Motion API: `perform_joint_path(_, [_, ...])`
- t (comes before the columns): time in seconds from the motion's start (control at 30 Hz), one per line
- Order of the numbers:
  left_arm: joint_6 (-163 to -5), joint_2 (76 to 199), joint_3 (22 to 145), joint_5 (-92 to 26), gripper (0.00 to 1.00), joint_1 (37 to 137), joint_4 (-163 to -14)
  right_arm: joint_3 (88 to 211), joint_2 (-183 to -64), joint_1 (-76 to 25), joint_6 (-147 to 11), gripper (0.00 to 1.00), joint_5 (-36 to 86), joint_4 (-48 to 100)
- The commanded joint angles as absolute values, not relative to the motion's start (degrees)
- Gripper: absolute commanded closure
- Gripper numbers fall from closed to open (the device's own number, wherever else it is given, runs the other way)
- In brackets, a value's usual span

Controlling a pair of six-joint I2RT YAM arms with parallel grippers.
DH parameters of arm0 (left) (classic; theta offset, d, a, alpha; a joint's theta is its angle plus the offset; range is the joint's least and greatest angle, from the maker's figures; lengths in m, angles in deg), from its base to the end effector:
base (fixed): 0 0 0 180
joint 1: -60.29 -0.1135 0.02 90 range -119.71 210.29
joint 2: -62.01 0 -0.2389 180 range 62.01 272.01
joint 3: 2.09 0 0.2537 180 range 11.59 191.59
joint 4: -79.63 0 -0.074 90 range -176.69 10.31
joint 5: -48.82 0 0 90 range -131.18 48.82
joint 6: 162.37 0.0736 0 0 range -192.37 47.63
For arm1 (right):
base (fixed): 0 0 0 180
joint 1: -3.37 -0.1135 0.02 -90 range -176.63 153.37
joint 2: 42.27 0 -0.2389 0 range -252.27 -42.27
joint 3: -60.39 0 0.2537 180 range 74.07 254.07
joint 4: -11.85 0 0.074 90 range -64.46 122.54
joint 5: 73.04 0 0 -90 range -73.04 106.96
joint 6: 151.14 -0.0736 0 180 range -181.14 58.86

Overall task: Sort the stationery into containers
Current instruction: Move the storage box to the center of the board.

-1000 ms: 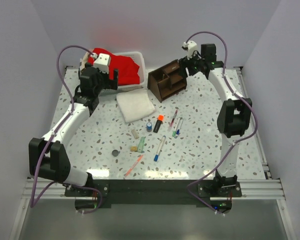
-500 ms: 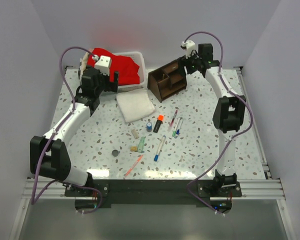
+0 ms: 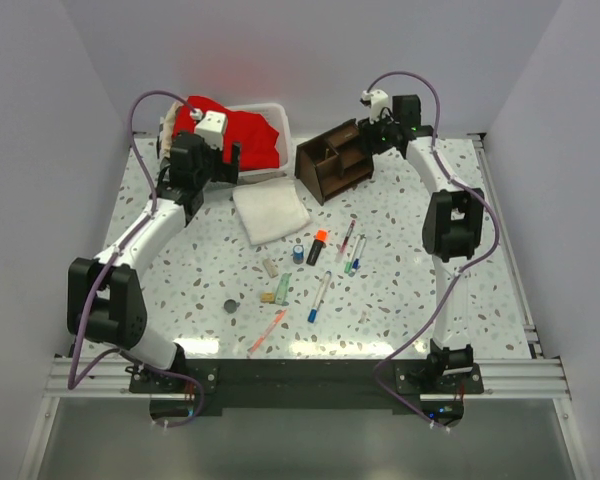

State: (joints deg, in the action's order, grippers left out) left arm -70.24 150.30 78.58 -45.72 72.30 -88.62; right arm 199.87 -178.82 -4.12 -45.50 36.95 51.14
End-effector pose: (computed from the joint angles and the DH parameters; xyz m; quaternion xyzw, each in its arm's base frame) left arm 0.3957 -0.0782 0.2698 0.0776 0.8120 -0.0175 0.5783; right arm 0.5540 0.0982 0.2059 -0.2529 0.8453 0.1229 0.4542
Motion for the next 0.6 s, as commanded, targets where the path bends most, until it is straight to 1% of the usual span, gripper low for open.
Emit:
perform_joint_path(0.0, [-70.7, 151.0, 81.6, -45.8, 0.01, 72.2, -89.6, 203.1, -179.0, -3.9, -47.7, 0.61, 36.1, 48.7])
perform_joint_path(0.07, [-70.6, 151.1, 81.9, -45.7, 0.01, 72.2, -89.2, 202.7, -178.9, -3.9, -48.1, 0.64, 36.4, 48.8])
perform_joint_path(0.17, [-70.3, 151.0, 81.9, -45.6, 0.01, 72.2, -89.2, 200.7, -177.5, -3.9, -48.4, 0.73, 36.5, 48.9])
perform_joint_path(0.3, [-70.3, 150.5, 81.2, -45.7, 0.01, 72.2, -89.6, 196.0, -174.3, -4.0, -50.2, 0.91, 34.4, 50.4])
perform_joint_path(0.33, [-70.3, 150.3, 80.7, -45.7, 0.01, 72.2, -89.8, 194.3, -171.8, -4.0, -50.8, 0.98, 33.6, 50.7])
perform_joint_path(0.37, [-70.4, 150.0, 80.4, -45.7, 0.02, 72.2, -90.1, 192.3, -170.4, -4.0, -51.6, 1.0, 33.4, 50.5])
perform_joint_path(0.4, [-70.6, 149.8, 80.1, -45.7, 0.02, 72.2, -90.4, 188.1, -168.6, -4.0, -51.9, 1.0, 33.5, 50.3])
perform_joint_path(0.57, [-71.3, 147.7, 77.0, -45.8, 0.02, 72.2, -92.6, 178.4, -159.6, -3.9, -54.1, 1.0, 32.8, 50.8])
